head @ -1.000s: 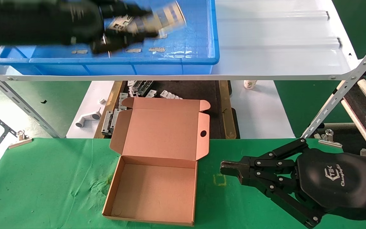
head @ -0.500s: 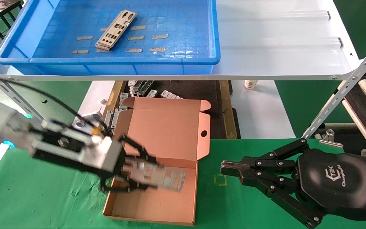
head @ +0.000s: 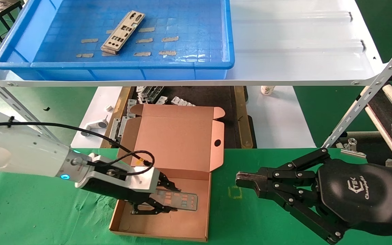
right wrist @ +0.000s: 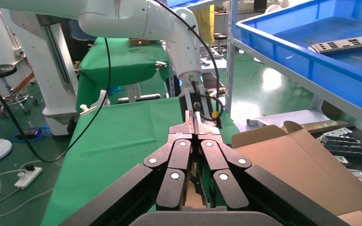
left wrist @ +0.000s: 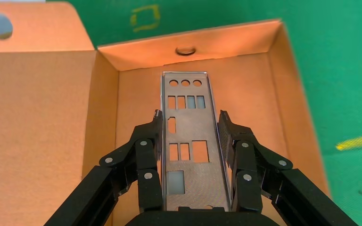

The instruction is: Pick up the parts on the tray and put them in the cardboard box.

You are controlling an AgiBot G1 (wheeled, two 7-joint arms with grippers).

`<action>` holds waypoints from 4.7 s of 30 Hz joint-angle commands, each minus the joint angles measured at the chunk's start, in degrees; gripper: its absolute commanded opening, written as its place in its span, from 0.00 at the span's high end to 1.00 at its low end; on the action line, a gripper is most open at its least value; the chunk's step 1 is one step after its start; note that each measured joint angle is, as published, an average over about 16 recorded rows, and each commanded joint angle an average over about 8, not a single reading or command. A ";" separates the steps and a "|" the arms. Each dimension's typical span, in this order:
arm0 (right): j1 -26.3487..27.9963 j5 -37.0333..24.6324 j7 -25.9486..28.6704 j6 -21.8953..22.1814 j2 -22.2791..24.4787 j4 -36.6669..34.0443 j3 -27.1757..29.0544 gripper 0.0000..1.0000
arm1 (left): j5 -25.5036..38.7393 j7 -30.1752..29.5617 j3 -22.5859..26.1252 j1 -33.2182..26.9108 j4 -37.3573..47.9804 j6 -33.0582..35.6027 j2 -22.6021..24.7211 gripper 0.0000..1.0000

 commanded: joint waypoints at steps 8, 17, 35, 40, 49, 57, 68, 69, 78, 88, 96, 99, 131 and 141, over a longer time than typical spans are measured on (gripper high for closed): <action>0.00 0.00 0.00 0.00 0.00 0.00 0.00 1.00 | 0.06 1.77 0.04 -0.37 6.95 -1.27 3.60 0.00; 0.00 0.00 0.00 0.00 0.00 0.00 0.00 1.00 | 0.02 3.82 -0.04 -1.65 10.51 -1.40 4.41 0.00; 0.00 0.01 0.00 0.00 0.00 0.00 -0.01 0.00 | -7.03 -1.39 -6.72 1.73 2.53 2.37 -1.58 0.00; 0.00 0.01 -0.01 0.00 0.00 0.00 -0.01 0.00 | -9.69 -5.16 -9.66 4.79 -3.33 2.35 -4.37 0.00; 0.00 0.01 -0.01 0.00 0.00 0.00 -0.01 0.00 | -14.51 -11.96 -14.98 10.32 -13.89 2.32 -9.42 0.00; 0.00 0.01 -0.01 0.01 0.01 0.00 -0.02 0.00 | -18.80 -18.02 -19.71 15.24 -23.31 2.29 -13.91 0.00; 0.01 0.01 -0.01 0.01 0.01 0.00 -0.02 0.00 | -24.67 -26.32 -26.20 21.99 -36.21 2.25 -20.06 0.00; 0.01 0.01 -0.01 0.01 0.01 0.00 -0.02 0.00 | -25.21 -27.08 -26.80 22.62 -37.39 2.25 -20.63 0.00; 0.01 0.01 -0.01 0.01 0.01 0.00 -0.02 0.00 | -30.03 -33.88 -32.11 28.15 -47.96 2.22 -25.67 0.00; 0.00 0.02 -0.01 0.01 0.01 -0.01 -0.02 0.00 | -34.68 -40.25 -37.21 33.44 -58.13 2.21 -30.51 0.00; -0.01 0.01 -0.01 0.03 0.02 -0.02 -0.02 0.00 | -35.55 -40.94 -38.06 34.32 -59.72 2.21 -31.29 0.00; -0.01 0.02 -0.01 0.03 0.02 -0.02 -0.02 0.00 | -35.33 -40.78 -37.85 34.10 -59.29 2.19 -31.09 0.00; -0.01 0.02 -0.01 0.03 0.02 -0.02 -0.02 0.00 | -34.53 -40.21 -37.10 33.33 -57.81 2.17 -30.39 0.00; -0.01 0.02 -0.01 0.03 0.02 -0.02 -0.02 0.00 | -34.48 -40.17 -37.06 33.30 -57.75 2.17 -30.36 0.00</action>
